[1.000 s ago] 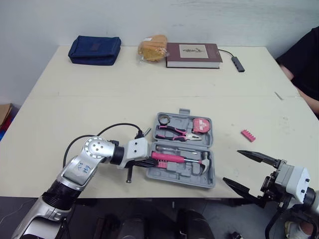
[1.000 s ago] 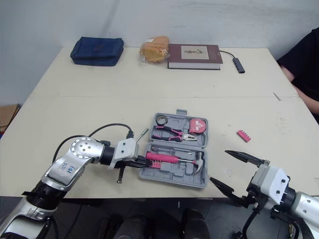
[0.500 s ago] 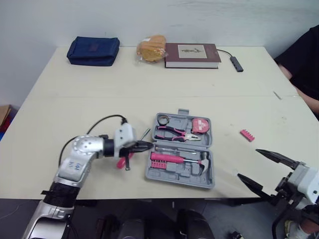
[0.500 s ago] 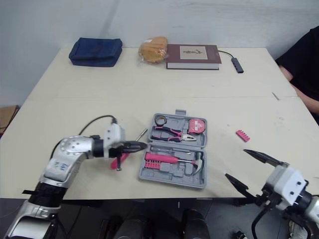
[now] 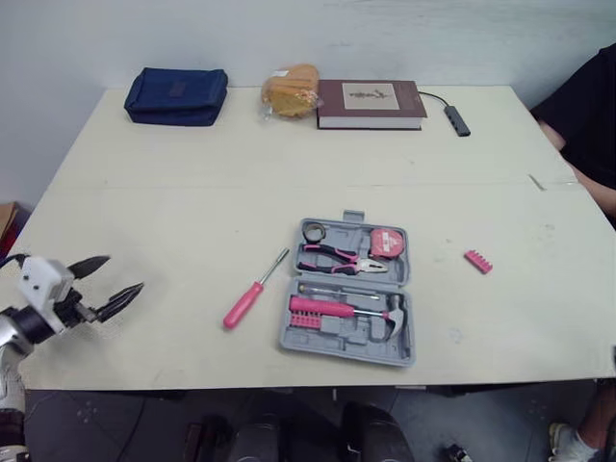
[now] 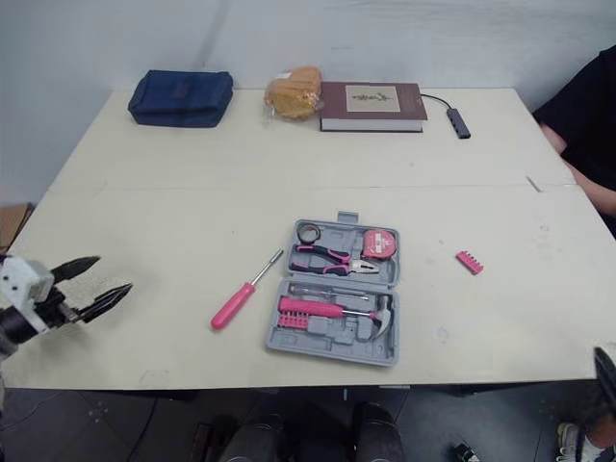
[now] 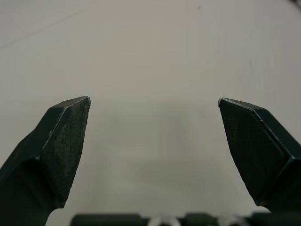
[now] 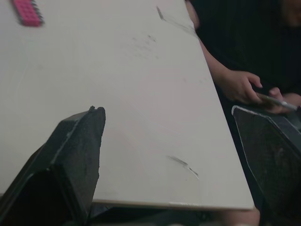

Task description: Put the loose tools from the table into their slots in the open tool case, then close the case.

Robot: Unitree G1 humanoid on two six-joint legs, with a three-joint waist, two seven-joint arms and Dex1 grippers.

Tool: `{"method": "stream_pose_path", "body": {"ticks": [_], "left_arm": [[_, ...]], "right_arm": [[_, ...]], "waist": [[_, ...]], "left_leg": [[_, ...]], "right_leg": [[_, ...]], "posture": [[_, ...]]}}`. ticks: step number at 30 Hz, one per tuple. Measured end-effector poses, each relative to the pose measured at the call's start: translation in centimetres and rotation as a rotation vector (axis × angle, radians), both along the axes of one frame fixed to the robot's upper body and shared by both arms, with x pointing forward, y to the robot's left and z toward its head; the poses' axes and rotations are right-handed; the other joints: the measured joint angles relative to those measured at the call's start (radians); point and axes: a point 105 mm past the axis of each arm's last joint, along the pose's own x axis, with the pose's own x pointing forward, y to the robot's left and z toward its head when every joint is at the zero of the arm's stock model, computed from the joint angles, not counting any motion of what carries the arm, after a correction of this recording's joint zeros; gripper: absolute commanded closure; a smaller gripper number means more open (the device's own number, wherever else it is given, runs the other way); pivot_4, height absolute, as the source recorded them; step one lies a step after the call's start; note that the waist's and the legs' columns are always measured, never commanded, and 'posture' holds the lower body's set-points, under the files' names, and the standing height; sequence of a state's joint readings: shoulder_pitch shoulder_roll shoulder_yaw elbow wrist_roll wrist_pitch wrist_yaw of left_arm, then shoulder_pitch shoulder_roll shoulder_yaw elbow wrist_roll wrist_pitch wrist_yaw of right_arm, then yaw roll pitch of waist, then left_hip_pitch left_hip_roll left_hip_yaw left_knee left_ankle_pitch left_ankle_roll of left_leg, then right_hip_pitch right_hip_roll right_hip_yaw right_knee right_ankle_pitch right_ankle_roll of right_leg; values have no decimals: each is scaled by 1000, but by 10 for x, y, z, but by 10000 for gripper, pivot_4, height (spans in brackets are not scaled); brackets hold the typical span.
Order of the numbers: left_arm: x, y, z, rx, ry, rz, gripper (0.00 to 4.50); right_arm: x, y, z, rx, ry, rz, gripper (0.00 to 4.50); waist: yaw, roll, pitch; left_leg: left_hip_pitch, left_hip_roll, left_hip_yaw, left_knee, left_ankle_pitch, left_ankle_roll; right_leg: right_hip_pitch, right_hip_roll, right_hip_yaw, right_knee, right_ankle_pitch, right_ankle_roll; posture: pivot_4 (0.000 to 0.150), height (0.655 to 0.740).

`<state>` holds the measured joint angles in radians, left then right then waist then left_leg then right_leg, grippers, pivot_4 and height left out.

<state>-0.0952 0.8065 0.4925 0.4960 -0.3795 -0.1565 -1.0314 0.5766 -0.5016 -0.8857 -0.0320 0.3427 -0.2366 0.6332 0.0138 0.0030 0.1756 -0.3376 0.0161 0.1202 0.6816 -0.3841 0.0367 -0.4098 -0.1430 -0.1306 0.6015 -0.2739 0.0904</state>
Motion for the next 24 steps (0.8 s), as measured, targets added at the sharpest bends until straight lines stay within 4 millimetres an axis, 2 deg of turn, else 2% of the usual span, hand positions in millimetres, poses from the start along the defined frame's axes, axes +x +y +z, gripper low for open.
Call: {"method": "stream_pose_path", "body": {"ticks": [2, 5, 6, 9, 11, 12, 16, 17, 19, 21, 22, 24], "left_arm": [[-13, 13, -12, 15, 20, 48, 347], [-35, 38, -26, 25, 61, 150, 347], [-37, 43, -26, 23, 52, 179, 347], [-29, 42, -17, 24, 5, 179, 347], [-15, 28, -8, -14, -57, 142, 347], [-8, 19, -5, -24, -72, 110, 347], [7, -13, 2, -62, -106, 12, 347], [12, -25, 6, -84, -122, -21, 347], [23, -53, 16, -100, -150, -108, 347], [28, -74, 24, -97, -161, -178, 347], [29, -82, 29, -96, -168, -206, 347], [30, -88, 35, -98, -177, -228, 347]], "right_arm": [[-12, -12, -6, -1, 6, -57, 0], [-45, -34, -20, 19, 58, -184, 0], [-53, -39, -25, 27, 68, -218, 0], [-54, -42, -26, 22, 42, -229, 0], [-47, -44, -29, 36, 15, -228, 0], [-39, -42, -29, 41, -6, -216, 0], [-18, -35, -28, 52, -36, -143, 0], [-11, -32, -25, 54, -46, -113, 0], [3, -26, -21, 59, -66, -57, 0], [12, -23, -15, 52, -78, -23, 0], [18, -22, -12, 52, -88, -6, 0], [24, -20, -8, 66, -104, 9, 0]], "waist": [[-7, 0, 0], [-16, 0, 0], [-16, 0, 0], [-17, 0, -1], [-16, -1, -1], [-16, 0, -1], [-18, 4, -1], [-21, 6, 0], [-40, 9, 3], [-50, 9, 5], [-51, 10, 6], [-46, 13, 8]], "left_leg": [[0, 0, 1, 0, -1, -1], [1, 1, 1, -2, -1, -1], [1, 1, 1, -1, -2, -3], [4, 0, 2, -1, -1, 0], [4, 0, 2, -1, -2, 1], [3, 0, 2, -1, 1, -4], [1, -1, -2, -3, 2, -3], [-3, -3, -7, -4, 5, 2], [1, -13, -37, -13, 14, 5], [2, -28, -58, -19, 23, 8], [3, -35, -67, -19, 25, 9], [5, -44, -80, -20, 30, 11]], "right_leg": [[0, 0, 0, -1, 0, 0], [0, 0, 0, -1, -1, -1], [0, 0, 0, -1, -1, -1], [2, -2, 2, 0, 1, 1], [2, -3, 2, 1, 1, 1], [1, -3, 2, 2, 1, 1], [2, -3, -3, 3, 0, -1], [11, -4, -8, 2, 0, 0], [37, -10, -37, -14, 2, 6], [48, -25, -57, -15, -2, 15], [52, -27, -61, -12, -5, 21], [56, -35, -72, -11, -8, 25]], "posture": [[1500, 7400], [1500, 7400], [1500, 7400], [1500, 7400], [1500, 7400], [1500, 7400], [1500, 7400], [1500, 7400], [1500, 7400], [1500, 7400], [1500, 7400], [1500, 7400]]}}
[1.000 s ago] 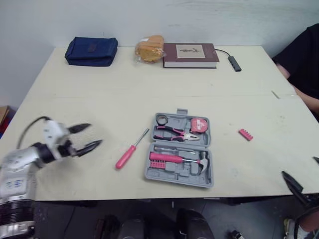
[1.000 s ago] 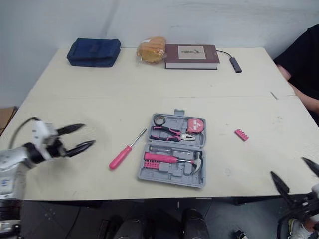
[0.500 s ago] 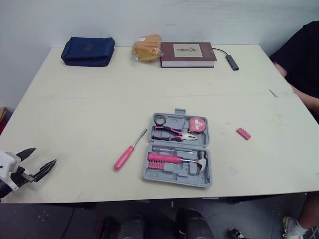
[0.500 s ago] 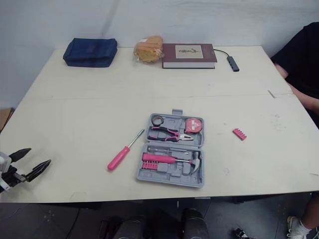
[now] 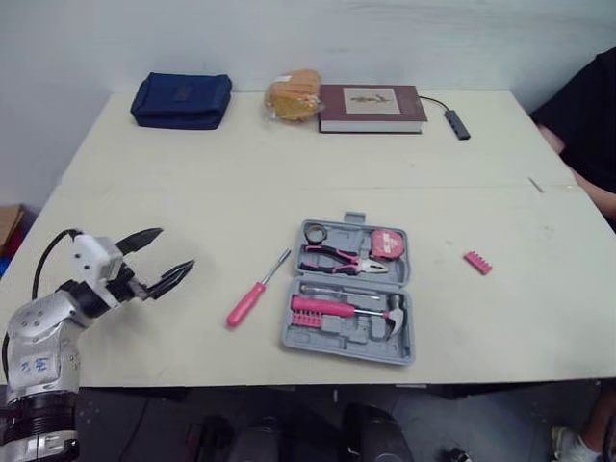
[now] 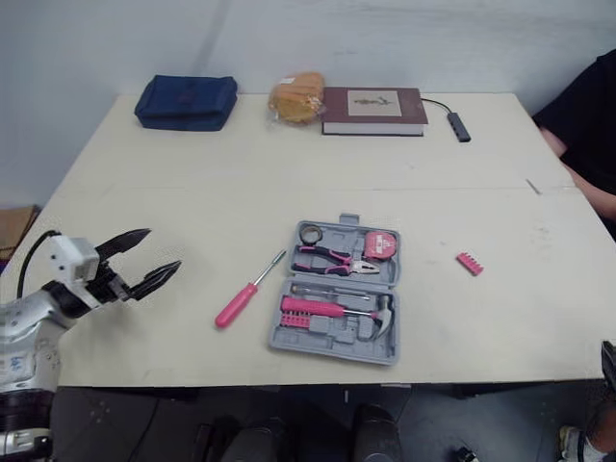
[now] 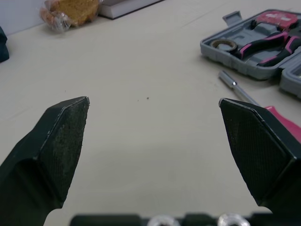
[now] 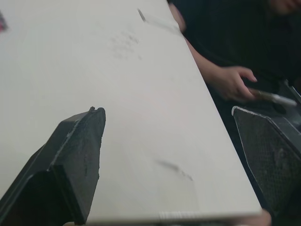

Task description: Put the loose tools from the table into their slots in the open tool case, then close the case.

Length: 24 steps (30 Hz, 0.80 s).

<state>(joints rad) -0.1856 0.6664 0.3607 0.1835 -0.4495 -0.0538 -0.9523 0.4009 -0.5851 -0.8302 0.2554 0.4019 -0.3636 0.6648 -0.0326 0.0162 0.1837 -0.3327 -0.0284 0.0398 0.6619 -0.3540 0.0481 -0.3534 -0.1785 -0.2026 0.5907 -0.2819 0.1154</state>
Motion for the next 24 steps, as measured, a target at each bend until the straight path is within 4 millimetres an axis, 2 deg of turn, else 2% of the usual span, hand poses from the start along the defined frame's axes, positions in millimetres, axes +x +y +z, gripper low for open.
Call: {"method": "stream_pose_path", "body": {"ticks": [1, 2, 4, 6, 9, 13, 20, 24], "left_arm": [[1, -5, 3, -8, -2, -20, 347], [3, -14, 5, -23, 2, -47, 347], [9, -43, 17, -50, -21, -149, 347], [9, -61, 26, -54, -43, -215, 347], [11, -80, 35, -59, -43, -295, 347], [6, -118, 48, -73, -35, -478, 347], [-3, -136, 46, -86, 9, -566, 347], [-8, -138, 43, -100, 36, -582, 347]], "right_arm": [[4, 1, 1, 8, 2, 15, 0], [12, 4, 3, 15, 6, 49, 0], [33, 16, 8, 29, 34, 166, 0], [42, 23, 15, 35, 33, 236, 0], [57, 33, 13, 101, 109, 364, 0], [86, 40, 11, 186, 196, 464, 0], [122, 51, -5, 237, 284, 498, 0], [131, 57, -11, 245, 315, 512, 0]], "waist": [[9, 2, 2], [18, 3, 3], [41, 2, 5], [56, 2, 5], [61, 2, 5], [56, 1, 6], [54, 1, 7], [59, 1, 7]], "left_leg": [[-2, 0, 3, 4, 0, 0], [-3, -1, 3, 4, 1, 1], [-3, -1, 4, 7, 1, 2], [-3, 0, 4, 6, -1, -2], [-5, 4, 3, 5, -1, -2], [-6, 4, 6, 5, -1, -1], [-5, 6, 9, 6, -1, -2], [-5, 6, 9, 6, -1, -2]], "right_leg": [[-5, 3, 13, 2, 0, 0], [-6, 3, 17, 1, 1, 2], [-5, 4, 20, -2, 3, 3], [-6, 5, 23, -6, 3, 3], [-6, 13, 28, -7, 3, 3], [-6, 14, 30, -8, 3, 3], [-6, 16, 32, -8, 3, 3], [-6, 16, 32, -8, 3, 3]], "posture": [[1500, 7400], [1500, 7400], [1500, 7400], [1500, 7400], [1500, 7400], [1500, 7400], [1500, 7400], [1500, 7400]]}}
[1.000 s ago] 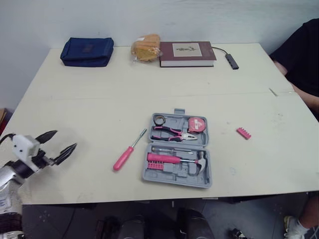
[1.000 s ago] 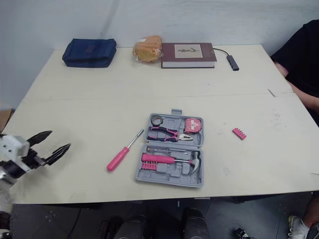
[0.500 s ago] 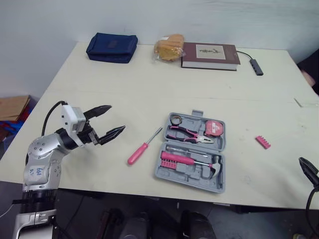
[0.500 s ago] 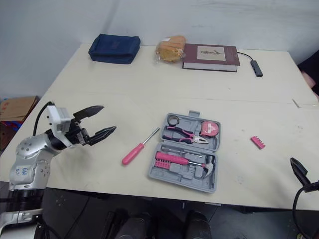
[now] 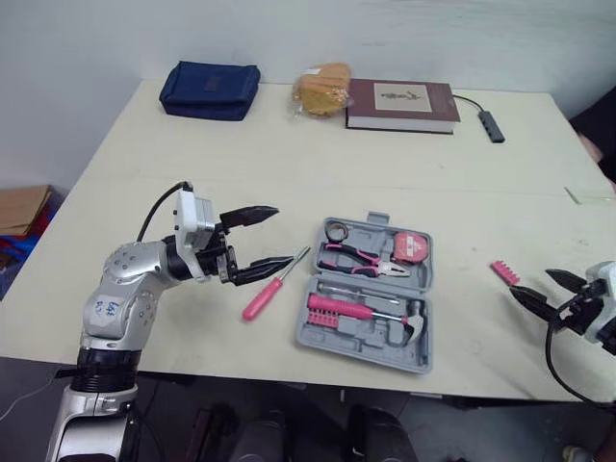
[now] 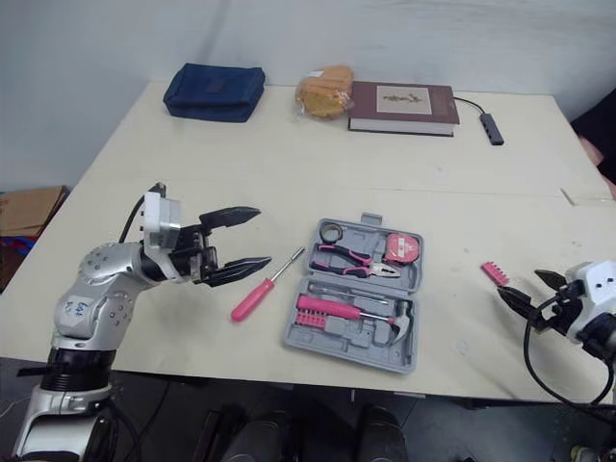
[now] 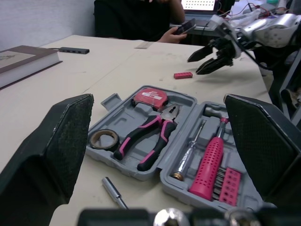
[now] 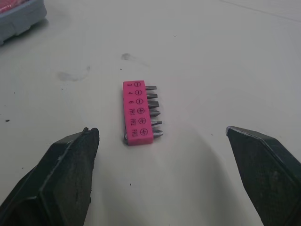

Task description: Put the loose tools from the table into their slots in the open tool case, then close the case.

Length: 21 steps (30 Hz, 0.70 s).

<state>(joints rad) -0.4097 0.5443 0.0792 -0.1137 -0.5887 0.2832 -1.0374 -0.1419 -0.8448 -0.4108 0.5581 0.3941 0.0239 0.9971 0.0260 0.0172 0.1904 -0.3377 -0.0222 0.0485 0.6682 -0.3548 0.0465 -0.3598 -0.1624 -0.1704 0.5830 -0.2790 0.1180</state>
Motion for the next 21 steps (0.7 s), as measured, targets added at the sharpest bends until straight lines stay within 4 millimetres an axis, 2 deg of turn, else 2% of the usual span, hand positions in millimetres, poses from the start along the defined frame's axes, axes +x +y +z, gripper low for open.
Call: {"method": "stream_pose_path", "body": {"ticks": [5, 17, 19, 21], "left_arm": [[-1, 1, -5, 1, 28, 0, 347], [-2, 0, -6, 5, 37, -10, 347], [-3, 0, -6, 7, 37, -16, 0], [-3, 0, -7, 9, 37, -25, 0]], "right_arm": [[11, 17, -10, 16, 40, 46, 0], [14, 16, -9, 54, 63, 24, 0], [15, 17, -8, 69, 69, 33, 5207], [16, 18, -8, 75, 72, 41, 13399]], "waist": [[0, -1, 1], [-2, -1, 1], [-2, -1, 1], [-3, -1, 1]], "left_leg": [[0, 0, 0, 0, 0, 0], [0, 0, 0, 1, 0, 0], [0, 0, 0, 1, 0, 0], [0, 0, 0, 0, 0, 0]], "right_leg": [[0, 0, 0, 0, 0, 0], [0, 0, 1, 0, 0, 0], [0, 0, 1, 0, 0, 0], [0, 1, 0, 0, 0, 0]], "posture": [[1500, 7400], [1500, 7400], [1500, 7400], [1500, 7400]]}}
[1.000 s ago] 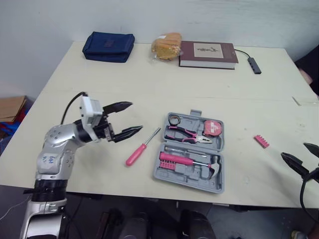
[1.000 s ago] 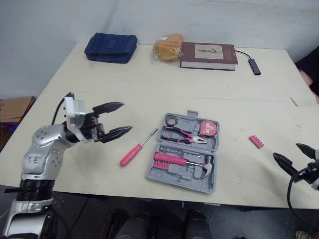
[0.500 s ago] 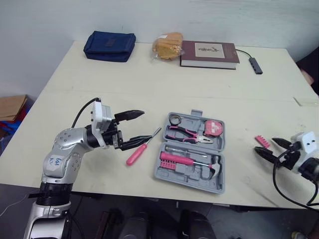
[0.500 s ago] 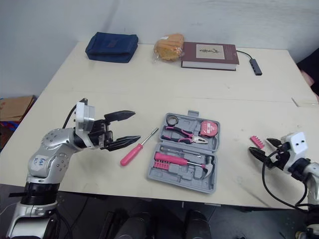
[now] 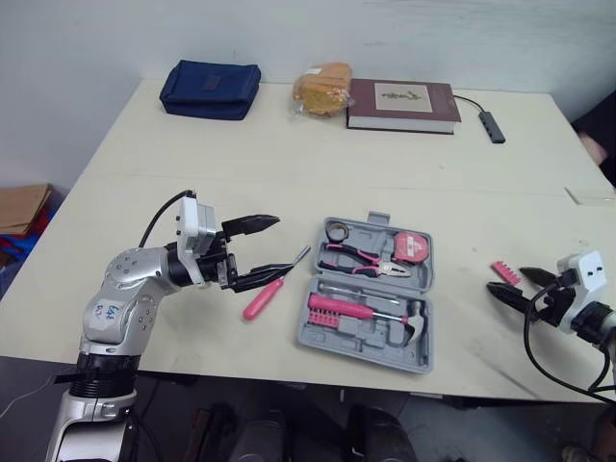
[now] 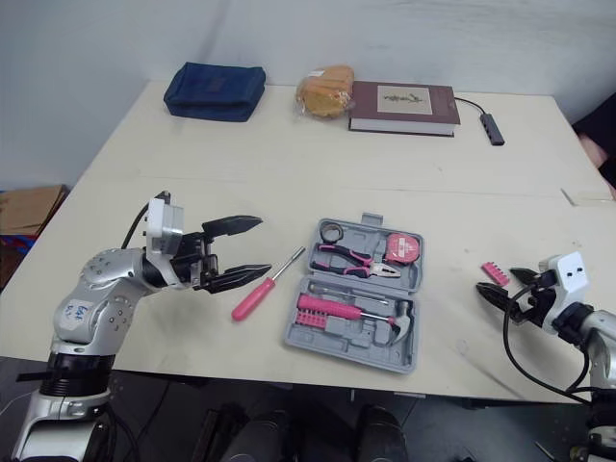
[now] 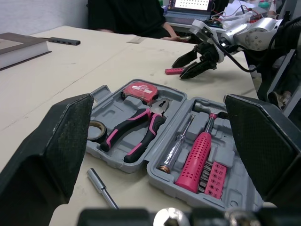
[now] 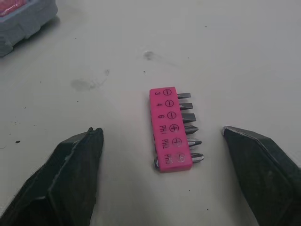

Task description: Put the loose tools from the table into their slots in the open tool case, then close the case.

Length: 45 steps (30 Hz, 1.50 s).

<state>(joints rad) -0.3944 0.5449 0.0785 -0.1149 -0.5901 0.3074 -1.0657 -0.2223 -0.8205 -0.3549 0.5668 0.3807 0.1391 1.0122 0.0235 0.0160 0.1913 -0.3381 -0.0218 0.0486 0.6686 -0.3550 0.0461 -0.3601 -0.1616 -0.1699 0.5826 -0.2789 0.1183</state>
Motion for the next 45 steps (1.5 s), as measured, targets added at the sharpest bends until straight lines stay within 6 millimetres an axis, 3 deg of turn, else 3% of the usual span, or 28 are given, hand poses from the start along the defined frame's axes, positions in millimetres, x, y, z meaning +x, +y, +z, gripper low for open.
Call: {"method": "stream_pose_path", "body": {"ticks": [1, 2, 5, 11, 14, 17, 20, 22, 26, 30, 32, 38, 45], "left_arm": [[0, 0, 0, 1, 0, -3, 0], [-1, 0, 0, 2, 0, -7, 0], [-1, 0, 0, 5, 1, -14, 0], [-5, -3, -1, 13, 6, -46, 0], [-10, -7, 1, 24, -19, -85, 0], [-21, -9, -1, 75, -59, -175, 0], [-30, -14, -6, 115, -93, -256, 0], [-33, -16, -12, 152, -125, -292, 0], [-34, -14, -20, 185, -125, -324, 0], [-36, -18, -26, 210, -106, -377, 0], [-34, -19, -27, 209, -95, -382, 0], [-33, -24, -28, 194, -82, -372, 0], [-35, -25, -34, 188, -52, -355, 0]], "right_arm": [[0, 0, 0, 2, 1, 0, 17744], [0, -1, -1, 5, 3, -3, 24828], [1, -2, -1, 5, 6, -13, 37916], [-2, -5, 0, -60, -35, -23, 37915], [-7, 5, 7, -101, -65, 34, 37915], [-22, 39, 39, -164, -99, 211, 37915], [-35, 74, 76, -204, -112, 353, 37915], [-45, 104, 90, -191, -74, 442, 37915], [-59, 145, 93, -166, 13, 514, 37915], [-93, 213, 78, -192, 134, 752, 37916], [-93, 221, 73, -210, 164, 755, 37916], [-86, 219, 38, -340, 297, 673, 37916], [-81, 214, 37, -394, 323, 646, 37916]], "waist": [[0, 0, 0], [0, 0, 0], [-1, 0, 0], [1, 0, 0], [2, 0, 0], [2, 7, 3], [1, 5, 3], [2, 4, 4], [9, 2, 5], [10, 1, 6], [11, 1, 6], [9, 1, 6], [3, 1, 6]], "left_leg": [[0, 0, 0, 0, 0, 0], [0, 0, 0, 0, 0, 0], [0, 0, 0, 0, 0, 0], [0, 0, 0, 1, 0, 0], [-1, 0, 0, 0, 0, 0], [-7, 0, 1, 0, 0, 0], [-13, 2, 2, 3, 0, 0], [-15, 4, 1, 8, 0, -1], [-17, 8, 1, 14, -2, -2], [-20, 11, 0, 14, -3, -4], [-20, 11, 0, 14, -4, -4], [-24, 11, 0, 14, -4, -3], [-23, 11, 0, 16, -4, -3]], "right_leg": [[0, 0, 0, 0, 0, 0], [0, 0, 0, 0, 0, 0], [0, 0, 0, 0, 0, 0], [0, 0, 0, 0, 0, 0], [-1, 0, 1, 0, 0, 0], [-8, 0, 1, 0, 0, 0], [-14, 3, 2, 3, 0, 0], [-14, 5, 2, 3, 1, -2], [-15, 7, 3, 1, 4, -4], [-17, 5, 4, -6, 5, -5], [-17, 7, 4, -5, 5, -5], [-18, 13, 3, -6, 5, -5], [-18, 13, 4, -4, 6, -4]], "posture": [[1500, 7400], [1500, 7400], [1500, 7400], [1500, 7400], [1500, 7400], [1500, 7400], [1500, 7400], [1500, 7400], [1500, 7400], [1500, 7400], [1500, 7400], [1500, 7400], [1500, 7400]]}}
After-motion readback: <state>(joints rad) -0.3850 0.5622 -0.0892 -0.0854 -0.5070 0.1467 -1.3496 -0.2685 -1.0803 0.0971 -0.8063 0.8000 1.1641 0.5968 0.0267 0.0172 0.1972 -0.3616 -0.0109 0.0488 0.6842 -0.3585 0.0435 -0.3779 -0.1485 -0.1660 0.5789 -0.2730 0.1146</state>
